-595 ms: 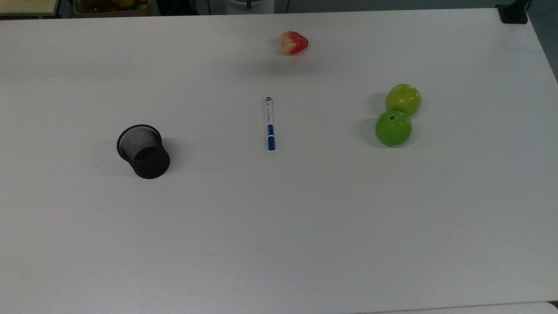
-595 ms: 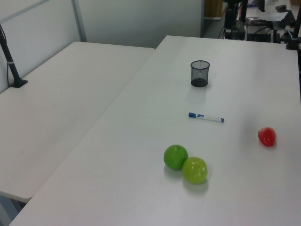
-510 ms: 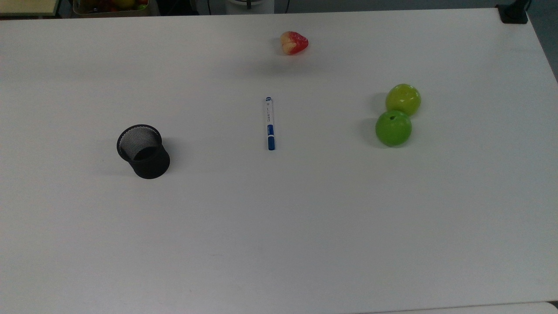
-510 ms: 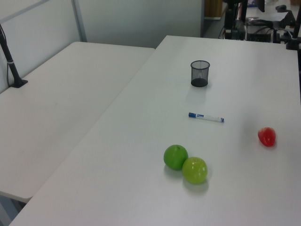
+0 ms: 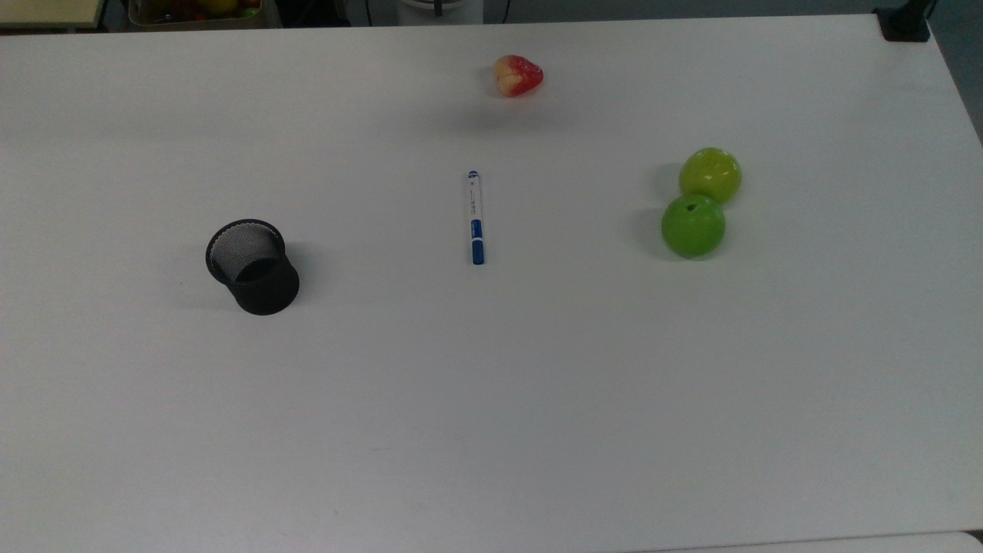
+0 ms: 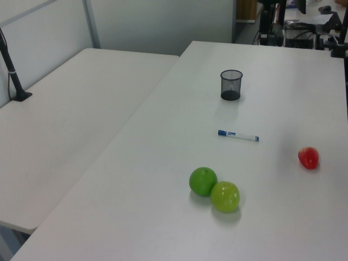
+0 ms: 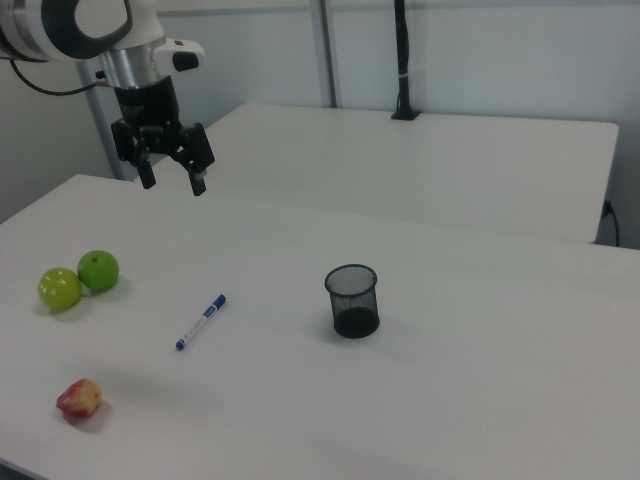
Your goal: Place marker
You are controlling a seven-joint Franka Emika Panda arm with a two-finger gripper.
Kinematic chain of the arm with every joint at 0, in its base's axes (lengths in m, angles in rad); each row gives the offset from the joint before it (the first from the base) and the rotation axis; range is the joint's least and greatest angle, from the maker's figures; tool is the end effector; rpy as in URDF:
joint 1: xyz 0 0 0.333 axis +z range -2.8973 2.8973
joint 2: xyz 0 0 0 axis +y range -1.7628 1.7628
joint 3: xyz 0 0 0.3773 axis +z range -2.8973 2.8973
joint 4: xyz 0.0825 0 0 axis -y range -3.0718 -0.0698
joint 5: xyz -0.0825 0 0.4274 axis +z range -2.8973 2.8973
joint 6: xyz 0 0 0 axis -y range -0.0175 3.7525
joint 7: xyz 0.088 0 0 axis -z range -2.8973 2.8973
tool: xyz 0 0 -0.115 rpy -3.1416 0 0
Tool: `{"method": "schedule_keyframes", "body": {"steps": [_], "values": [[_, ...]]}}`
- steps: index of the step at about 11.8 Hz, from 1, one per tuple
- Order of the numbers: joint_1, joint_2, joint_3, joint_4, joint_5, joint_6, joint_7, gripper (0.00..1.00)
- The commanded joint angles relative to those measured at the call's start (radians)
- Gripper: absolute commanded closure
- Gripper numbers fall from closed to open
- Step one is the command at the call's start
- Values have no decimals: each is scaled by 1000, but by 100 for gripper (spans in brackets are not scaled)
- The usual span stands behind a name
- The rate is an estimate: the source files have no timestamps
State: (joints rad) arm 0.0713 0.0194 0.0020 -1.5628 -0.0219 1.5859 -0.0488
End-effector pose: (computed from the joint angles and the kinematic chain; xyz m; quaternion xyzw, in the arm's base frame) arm 0.6051 0.0419 0.6716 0.9981 0.0612 0.0020 0.0109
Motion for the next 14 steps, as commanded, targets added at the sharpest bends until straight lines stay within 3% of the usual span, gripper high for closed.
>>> {"method": "schedule_keyframes", "body": {"steps": [1, 6, 10, 14], "values": [[10, 26, 10, -5, 16, 20, 27, 0], [8, 129, 82, -25, 3, 169, 172, 0], [8, 166, 82, -147, -27, 321, 161, 0], [8, 243, 82, -189, -67, 403, 170, 0]]}}
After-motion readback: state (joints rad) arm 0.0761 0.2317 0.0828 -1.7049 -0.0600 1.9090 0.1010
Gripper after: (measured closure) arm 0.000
